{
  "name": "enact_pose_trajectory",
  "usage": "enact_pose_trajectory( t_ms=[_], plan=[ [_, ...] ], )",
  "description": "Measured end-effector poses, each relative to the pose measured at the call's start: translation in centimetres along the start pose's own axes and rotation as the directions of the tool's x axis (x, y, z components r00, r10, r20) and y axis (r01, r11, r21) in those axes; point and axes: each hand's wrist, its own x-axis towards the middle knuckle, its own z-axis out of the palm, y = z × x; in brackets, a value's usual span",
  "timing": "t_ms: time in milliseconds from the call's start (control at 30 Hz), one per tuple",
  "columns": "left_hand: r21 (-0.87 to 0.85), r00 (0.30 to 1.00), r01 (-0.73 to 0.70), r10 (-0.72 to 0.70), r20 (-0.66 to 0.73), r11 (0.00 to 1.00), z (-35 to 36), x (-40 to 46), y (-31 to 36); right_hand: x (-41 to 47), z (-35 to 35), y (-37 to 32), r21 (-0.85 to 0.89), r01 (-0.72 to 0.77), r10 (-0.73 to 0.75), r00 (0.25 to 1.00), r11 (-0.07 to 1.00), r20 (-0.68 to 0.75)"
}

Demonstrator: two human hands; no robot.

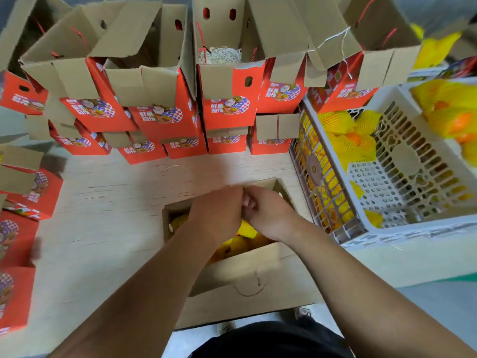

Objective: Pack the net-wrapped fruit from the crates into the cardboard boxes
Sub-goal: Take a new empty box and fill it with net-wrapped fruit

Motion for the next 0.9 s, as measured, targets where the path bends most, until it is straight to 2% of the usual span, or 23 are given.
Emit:
enact_pose_trajectory(
  t_ms=[67, 133, 200, 300, 367, 467, 533, 600, 667, 800, 900],
  plan=[
    [-0.242, 0.992, -0.057, 0.029, -0.119, 0.969, -0.3, 1.7, 4.1, -1.1, -4.3, 2.1, 0.093, 0.005, 0.013, 0.981, 0.996, -0.193],
    [-0.447, 0.978, -0.157, 0.077, -0.193, 0.881, 0.0, 3.8, 8.3, -2.1, -8.8, 5.1, 0.186, 0.028, 0.030, 0.953, 0.982, -0.303],
    [-0.509, 0.959, -0.253, 0.144, -0.244, 0.823, 1.2, 6.4, 12.5, -2.8, -13.0, 8.4, 0.217, 0.025, 0.053, 0.936, 0.976, -0.349],
    [-0.509, 0.942, -0.311, 0.189, -0.277, 0.803, 3.5, 10.9, 18.3, -3.1, -18.6, 14.3, 0.149, -0.062, 0.114, 0.922, 0.987, -0.371],
    [-0.442, 0.936, -0.309, 0.186, -0.300, 0.842, 4.8, 14.2, 21.3, -2.5, -21.7, 18.4, 0.042, -0.206, 0.209, 0.938, 0.978, -0.277],
    [-0.212, 0.937, -0.279, 0.216, -0.276, 0.937, 6.1, 18.0, 23.9, -0.2, -23.5, 23.6, -0.186, -0.321, 0.332, 0.943, 0.929, 0.033],
    [0.008, 0.949, -0.214, 0.210, -0.234, 0.977, 6.7, 19.3, 24.3, 1.5, -23.0, 25.8, -0.367, -0.285, 0.366, 0.914, 0.886, 0.174],
    [0.170, 0.960, -0.176, 0.207, -0.188, 0.970, 6.9, 19.7, 24.4, 3.0, -21.6, 27.6, -0.457, -0.191, 0.345, 0.896, 0.869, 0.281],
    [0.237, 0.971, -0.149, 0.187, -0.149, 0.960, 6.8, 19.7, 24.6, 4.0, -19.8, 29.2, -0.409, -0.190, 0.330, 0.893, 0.892, 0.305],
    [0.378, 0.995, -0.091, 0.097, 0.004, 0.921, 6.6, 20.2, 25.7, 5.3, -17.7, 31.6, -0.290, -0.247, 0.314, 0.925, 0.925, 0.215],
    [0.452, 0.995, -0.099, 0.081, 0.060, 0.886, 6.8, 20.4, 25.6, 5.7, -19.2, 32.1, -0.012, -0.376, 0.371, 0.909, 0.927, 0.192]
  ],
)
